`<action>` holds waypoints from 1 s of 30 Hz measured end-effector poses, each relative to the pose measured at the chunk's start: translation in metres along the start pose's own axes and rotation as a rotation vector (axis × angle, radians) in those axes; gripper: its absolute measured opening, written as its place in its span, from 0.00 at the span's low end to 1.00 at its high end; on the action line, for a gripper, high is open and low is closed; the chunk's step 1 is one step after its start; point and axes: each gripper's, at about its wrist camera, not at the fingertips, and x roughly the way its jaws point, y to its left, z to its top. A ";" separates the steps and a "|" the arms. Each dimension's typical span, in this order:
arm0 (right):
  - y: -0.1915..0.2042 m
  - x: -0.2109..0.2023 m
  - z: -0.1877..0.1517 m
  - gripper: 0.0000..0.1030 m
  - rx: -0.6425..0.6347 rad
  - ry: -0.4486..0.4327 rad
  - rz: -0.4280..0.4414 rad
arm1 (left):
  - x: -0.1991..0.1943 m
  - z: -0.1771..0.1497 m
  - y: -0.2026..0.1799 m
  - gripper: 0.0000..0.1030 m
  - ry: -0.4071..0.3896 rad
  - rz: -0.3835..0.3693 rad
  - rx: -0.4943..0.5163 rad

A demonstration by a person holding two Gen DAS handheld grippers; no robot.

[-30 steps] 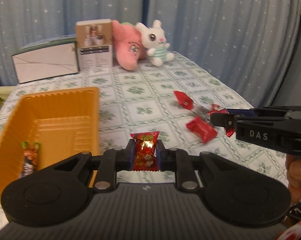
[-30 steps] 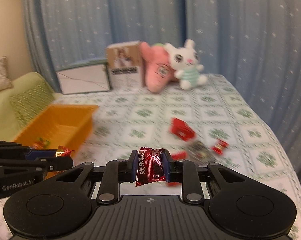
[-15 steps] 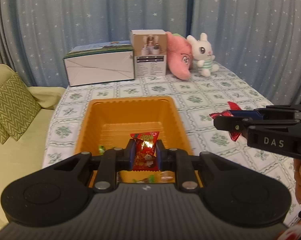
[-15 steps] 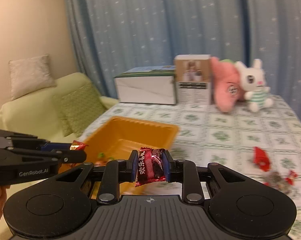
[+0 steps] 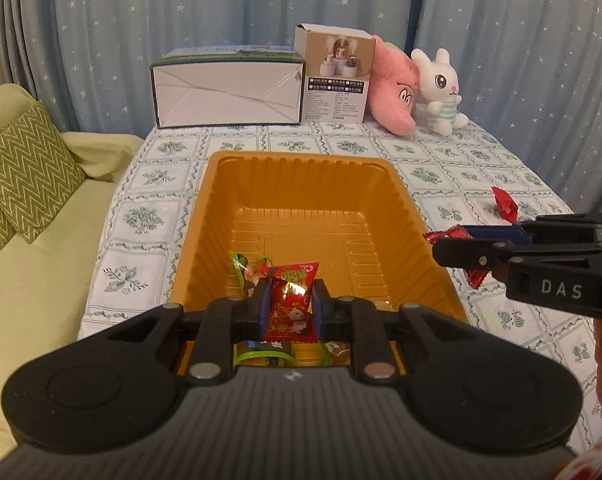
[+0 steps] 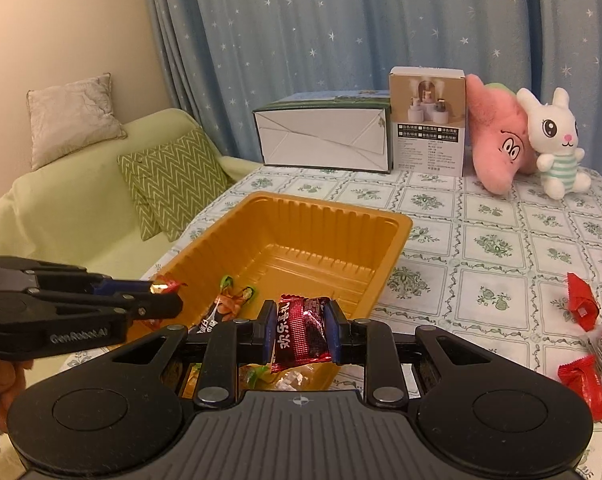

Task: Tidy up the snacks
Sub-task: 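Carry both candies over the orange tray and open both tools to release them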

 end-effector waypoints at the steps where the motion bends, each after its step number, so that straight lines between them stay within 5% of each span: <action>1: 0.000 0.001 0.000 0.25 0.000 0.001 0.000 | 0.003 -0.001 0.000 0.18 0.001 -0.003 -0.002; 7: 0.003 0.007 0.002 0.25 -0.004 0.005 0.004 | 0.015 -0.003 -0.001 0.20 0.018 -0.015 0.009; 10: 0.003 0.009 0.002 0.25 -0.003 0.008 0.005 | 0.012 -0.004 0.003 0.34 0.007 0.010 0.006; 30: 0.004 0.017 0.001 0.26 0.066 0.027 0.094 | -0.017 -0.012 0.024 0.34 -0.033 0.082 -0.027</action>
